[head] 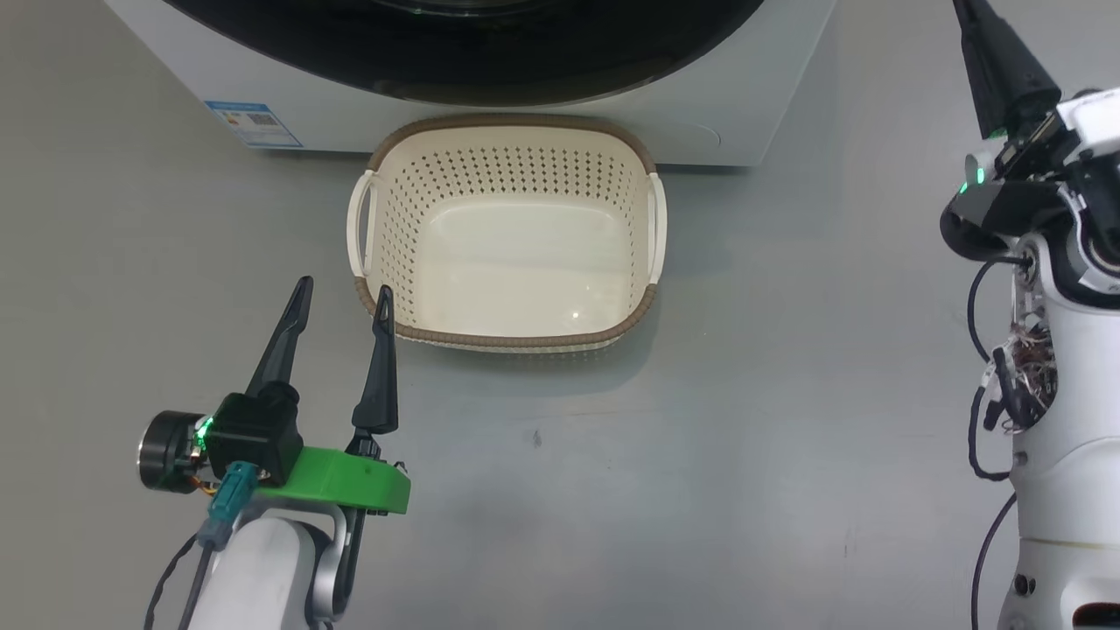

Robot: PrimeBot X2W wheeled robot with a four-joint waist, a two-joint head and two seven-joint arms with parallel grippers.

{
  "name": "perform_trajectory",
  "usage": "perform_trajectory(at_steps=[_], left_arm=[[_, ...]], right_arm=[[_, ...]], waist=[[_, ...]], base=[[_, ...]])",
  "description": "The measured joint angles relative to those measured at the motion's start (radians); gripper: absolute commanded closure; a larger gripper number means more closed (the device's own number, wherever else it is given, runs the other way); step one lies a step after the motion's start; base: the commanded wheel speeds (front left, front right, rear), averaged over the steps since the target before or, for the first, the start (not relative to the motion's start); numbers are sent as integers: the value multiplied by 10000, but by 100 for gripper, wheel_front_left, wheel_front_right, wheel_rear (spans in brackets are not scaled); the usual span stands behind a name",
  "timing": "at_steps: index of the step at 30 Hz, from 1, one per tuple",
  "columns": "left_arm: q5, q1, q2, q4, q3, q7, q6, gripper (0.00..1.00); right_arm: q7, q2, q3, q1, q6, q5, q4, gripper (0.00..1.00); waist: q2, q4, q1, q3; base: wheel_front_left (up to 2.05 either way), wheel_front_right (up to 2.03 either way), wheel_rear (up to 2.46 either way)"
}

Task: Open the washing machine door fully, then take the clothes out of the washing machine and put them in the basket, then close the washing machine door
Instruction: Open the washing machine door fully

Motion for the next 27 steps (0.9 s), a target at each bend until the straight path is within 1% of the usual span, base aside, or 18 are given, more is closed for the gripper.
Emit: perform_trajectory(at_steps=[4,9,16,21,27], left_arm=[[81,-158,-33,0,-82,0,-8,0],[102,-384,-81,-2,-213,0,-92,0],[102,-551,-111,-31,-389,0,-104,0],[102,-707,-136,-69,-504,0,-115,0],[100,-799,-157,-71,-662,0,-180,0]], right_arm=[[533,-150,-33,-722,-328,224,56,100],[855,-658,-86,-1501,-610,234,242,100],[1302,-966,132,-2531,-1114,113,606,100],[1538,-1277,209,-3169,-1300,15,857,100],[1799,-1569,334,-3753,-1404,-136,1248,100]], waist=[[0,147,0,281],[0,398,0,517],[0,727,0,778],[0,966,0,969],[0,1286,1,1165]], base=[[0,0,0],[0,0,0],[0,0,0],[0,0,0],[0,0,0]])
